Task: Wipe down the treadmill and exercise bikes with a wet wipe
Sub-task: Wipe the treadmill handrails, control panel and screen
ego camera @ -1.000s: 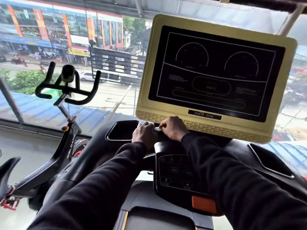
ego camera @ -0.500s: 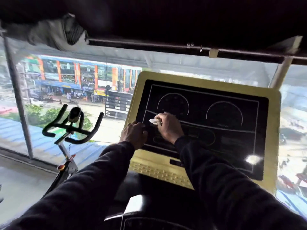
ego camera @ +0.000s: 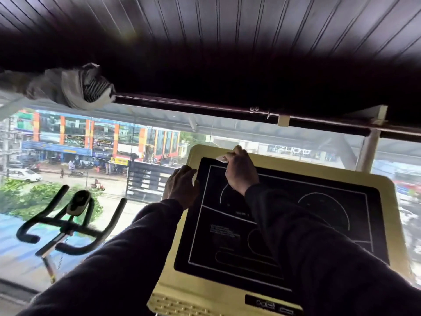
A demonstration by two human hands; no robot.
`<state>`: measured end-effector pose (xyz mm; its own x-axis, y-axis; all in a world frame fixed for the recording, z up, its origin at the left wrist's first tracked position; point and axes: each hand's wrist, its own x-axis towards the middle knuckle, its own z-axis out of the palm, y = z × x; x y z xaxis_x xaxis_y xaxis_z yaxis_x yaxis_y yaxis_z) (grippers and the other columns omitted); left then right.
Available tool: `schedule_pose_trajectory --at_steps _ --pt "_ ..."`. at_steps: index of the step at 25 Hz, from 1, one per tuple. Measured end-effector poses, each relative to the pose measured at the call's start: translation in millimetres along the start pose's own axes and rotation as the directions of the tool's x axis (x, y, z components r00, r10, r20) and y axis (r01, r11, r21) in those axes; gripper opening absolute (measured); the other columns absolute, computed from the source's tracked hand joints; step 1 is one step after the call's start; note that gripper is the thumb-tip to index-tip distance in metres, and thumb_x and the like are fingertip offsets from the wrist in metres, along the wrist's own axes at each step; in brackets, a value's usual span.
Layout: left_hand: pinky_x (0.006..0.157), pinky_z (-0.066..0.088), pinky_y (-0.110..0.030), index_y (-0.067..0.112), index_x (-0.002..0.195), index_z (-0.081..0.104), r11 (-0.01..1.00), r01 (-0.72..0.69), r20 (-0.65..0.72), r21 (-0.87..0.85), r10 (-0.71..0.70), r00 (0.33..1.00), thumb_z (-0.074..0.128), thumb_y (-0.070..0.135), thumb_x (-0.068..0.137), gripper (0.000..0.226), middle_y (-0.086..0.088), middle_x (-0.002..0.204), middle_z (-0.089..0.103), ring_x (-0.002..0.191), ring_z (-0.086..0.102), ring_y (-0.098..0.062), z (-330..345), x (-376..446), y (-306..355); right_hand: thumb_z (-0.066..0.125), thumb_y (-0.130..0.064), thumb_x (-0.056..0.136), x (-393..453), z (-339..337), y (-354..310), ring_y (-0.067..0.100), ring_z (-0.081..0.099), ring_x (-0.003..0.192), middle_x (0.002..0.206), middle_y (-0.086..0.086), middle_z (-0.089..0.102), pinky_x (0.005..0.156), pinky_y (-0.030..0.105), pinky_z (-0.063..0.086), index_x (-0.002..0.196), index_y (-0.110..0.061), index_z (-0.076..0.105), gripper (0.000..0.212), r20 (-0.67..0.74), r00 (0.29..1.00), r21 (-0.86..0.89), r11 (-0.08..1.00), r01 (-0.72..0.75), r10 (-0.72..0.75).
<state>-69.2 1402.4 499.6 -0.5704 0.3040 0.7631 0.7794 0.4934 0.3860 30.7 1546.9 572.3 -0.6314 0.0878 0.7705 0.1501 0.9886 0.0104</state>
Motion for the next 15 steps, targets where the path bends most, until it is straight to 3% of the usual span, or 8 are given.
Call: schedule_pose_trajectory --at_steps 5,7,10,11,15 --pt "0.106 0.041 -0.039 0.006 0.132 0.059 0.992 -0.115 -0.03 -0.058 0.113 0.993 0.055 0.005 0.092 0.041 -0.007 0.142 0.052 0.132 0.043 -0.025 25.8 27.2 -27.2 0.049 0.01 0.079 28.5 45.5 -11.2 0.024 0.049 0.106 0.115 0.006 0.053 0.093 0.037 0.047 0.119 -0.016 0.066 0.05 -0.072 0.99 -0.006 0.993 -0.121 0.12" --pt "0.106 0.042 -0.036 0.01 0.135 0.055 0.983 -0.171 -0.052 -0.074 0.167 0.985 0.048 0.01 0.097 0.039 -0.004 0.144 0.047 0.133 0.041 -0.02 42.5 30.5 -39.7 0.057 0.004 0.08 25.5 70.8 -19.3 0.028 0.053 0.098 0.109 0.003 0.06 0.083 0.039 0.048 0.107 -0.016 0.069 0.036 -0.113 0.993 -0.042 0.999 -0.034 0.029" --pt "0.1 0.034 -0.02 0.025 0.136 0.05 0.974 -0.195 -0.105 -0.119 0.183 0.978 0.037 0.031 0.106 0.033 0.013 0.143 0.039 0.127 0.039 -0.004 57.5 29.0 -47.7 0.064 -0.019 0.087 32.7 86.0 -21.8 0.025 0.057 0.086 0.097 -0.004 0.066 0.074 0.037 0.044 0.092 -0.021 0.072 0.009 -0.129 0.971 -0.191 0.966 0.174 -0.2" --pt "0.098 0.033 -0.019 0.025 0.136 0.049 0.969 -0.214 -0.129 -0.125 0.198 0.972 0.037 0.03 0.106 0.033 0.014 0.143 0.039 0.128 0.039 -0.004 57.9 29.3 -48.3 0.066 -0.019 0.086 42.4 83.4 -20.0 0.025 0.058 0.083 0.092 -0.004 0.068 0.073 0.037 0.043 0.087 -0.022 0.072 0.007 -0.146 0.968 -0.205 0.963 0.172 -0.204" --pt "0.102 0.04 -0.025 0.013 0.136 0.054 0.947 -0.252 -0.186 -0.2 0.216 0.958 0.047 0.01 0.1 0.036 -0.002 0.148 0.045 0.136 0.041 -0.017 59.9 28.2 -53.9 0.065 -0.01 0.086 61.4 86.5 -28.6 0.03 0.055 0.083 0.084 0.007 0.064 0.071 0.036 0.045 0.081 -0.011 0.068 0.005 -0.216 0.976 -0.108 0.994 -0.013 -0.011"
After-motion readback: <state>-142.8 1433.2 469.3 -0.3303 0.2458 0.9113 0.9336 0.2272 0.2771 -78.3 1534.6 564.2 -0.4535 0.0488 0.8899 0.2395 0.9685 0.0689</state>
